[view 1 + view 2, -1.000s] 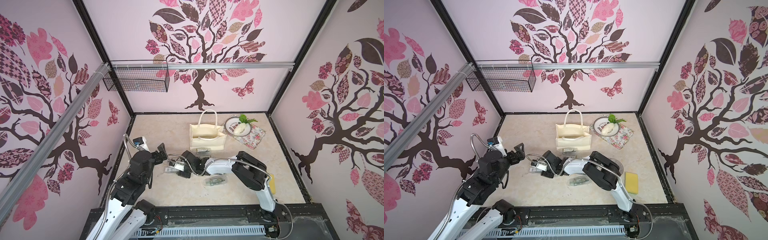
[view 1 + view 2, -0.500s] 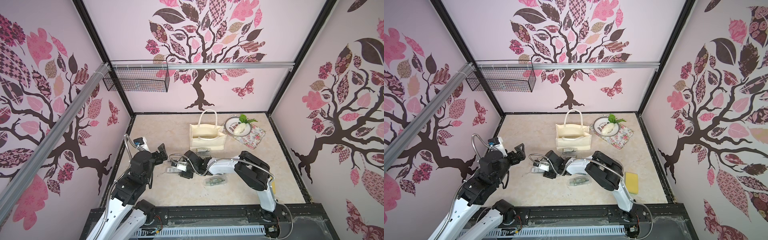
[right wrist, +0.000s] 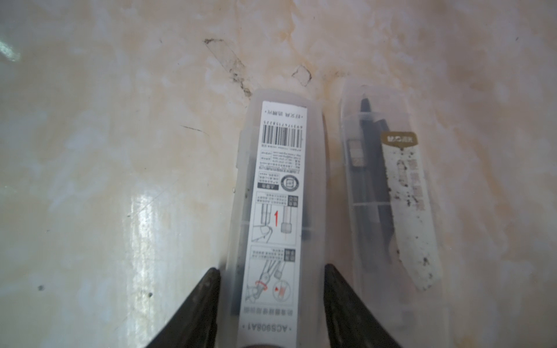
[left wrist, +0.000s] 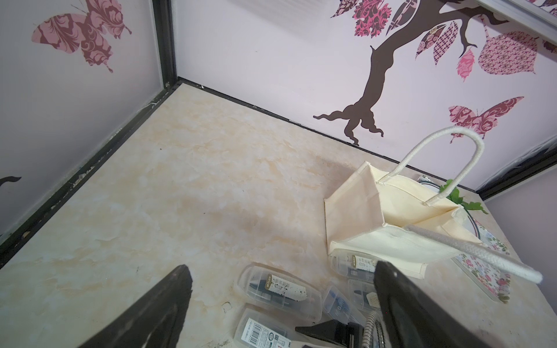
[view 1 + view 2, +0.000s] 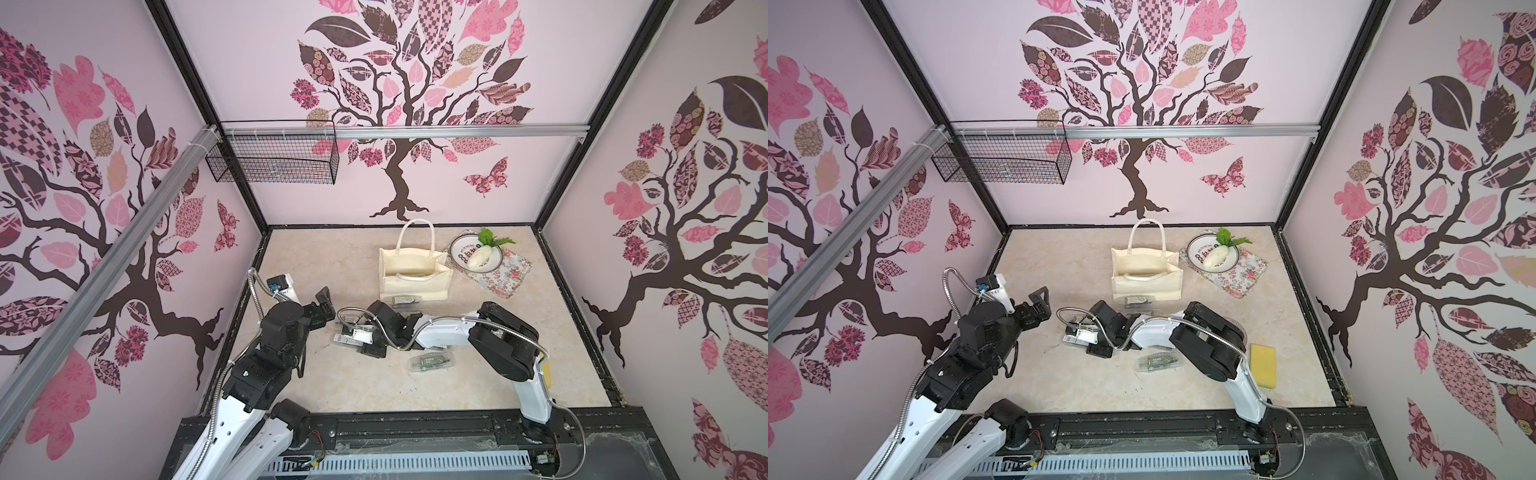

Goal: Put the compass set into the canvas bag
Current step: Pick up the compass set at the center of the board.

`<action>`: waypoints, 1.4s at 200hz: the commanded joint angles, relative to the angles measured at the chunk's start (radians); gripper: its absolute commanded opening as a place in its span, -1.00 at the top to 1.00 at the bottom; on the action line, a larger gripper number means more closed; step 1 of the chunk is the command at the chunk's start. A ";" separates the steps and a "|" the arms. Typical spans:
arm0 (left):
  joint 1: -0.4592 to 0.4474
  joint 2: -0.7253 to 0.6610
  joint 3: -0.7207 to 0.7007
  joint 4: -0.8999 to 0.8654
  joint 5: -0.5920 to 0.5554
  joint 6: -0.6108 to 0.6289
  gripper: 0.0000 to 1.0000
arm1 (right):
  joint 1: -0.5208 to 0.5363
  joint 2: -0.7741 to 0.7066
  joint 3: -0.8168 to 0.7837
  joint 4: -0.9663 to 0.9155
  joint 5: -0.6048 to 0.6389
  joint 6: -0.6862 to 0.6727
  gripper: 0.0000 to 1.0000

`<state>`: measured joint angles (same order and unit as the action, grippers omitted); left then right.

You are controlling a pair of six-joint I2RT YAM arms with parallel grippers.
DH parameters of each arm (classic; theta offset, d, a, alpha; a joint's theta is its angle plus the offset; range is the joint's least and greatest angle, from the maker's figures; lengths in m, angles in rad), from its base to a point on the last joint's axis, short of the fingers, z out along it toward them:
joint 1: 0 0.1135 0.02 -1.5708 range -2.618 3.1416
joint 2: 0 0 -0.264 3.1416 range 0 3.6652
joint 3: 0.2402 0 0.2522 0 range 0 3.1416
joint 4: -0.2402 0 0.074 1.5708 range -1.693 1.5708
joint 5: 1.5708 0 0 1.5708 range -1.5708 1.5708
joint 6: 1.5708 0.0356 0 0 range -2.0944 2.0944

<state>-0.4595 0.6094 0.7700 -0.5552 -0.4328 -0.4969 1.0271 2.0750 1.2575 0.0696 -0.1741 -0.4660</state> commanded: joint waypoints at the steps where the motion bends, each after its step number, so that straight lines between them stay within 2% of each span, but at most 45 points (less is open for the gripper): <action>1: 0.002 -0.009 -0.025 0.023 -0.006 0.003 -0.95 | 0.002 0.029 -0.010 -0.002 0.022 -0.014 -0.04; 53: 0.003 -0.011 -0.024 0.022 -0.006 0.002 -0.95 | 0.003 -0.031 -0.043 0.027 0.044 -0.023 0.03; 175: 0.003 -0.040 -0.021 0.011 -0.063 -0.004 -0.95 | -0.009 -0.276 -0.076 0.030 0.059 -0.066 0.03; 280: 0.002 -0.041 -0.033 0.005 -0.060 -0.023 -0.95 | -0.211 -0.497 0.075 -0.098 0.004 -0.072 0.02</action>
<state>-0.4595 0.5747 0.7700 -0.5560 -0.4843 -0.5068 0.8478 1.6535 1.2720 0.0086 -0.1493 -0.5213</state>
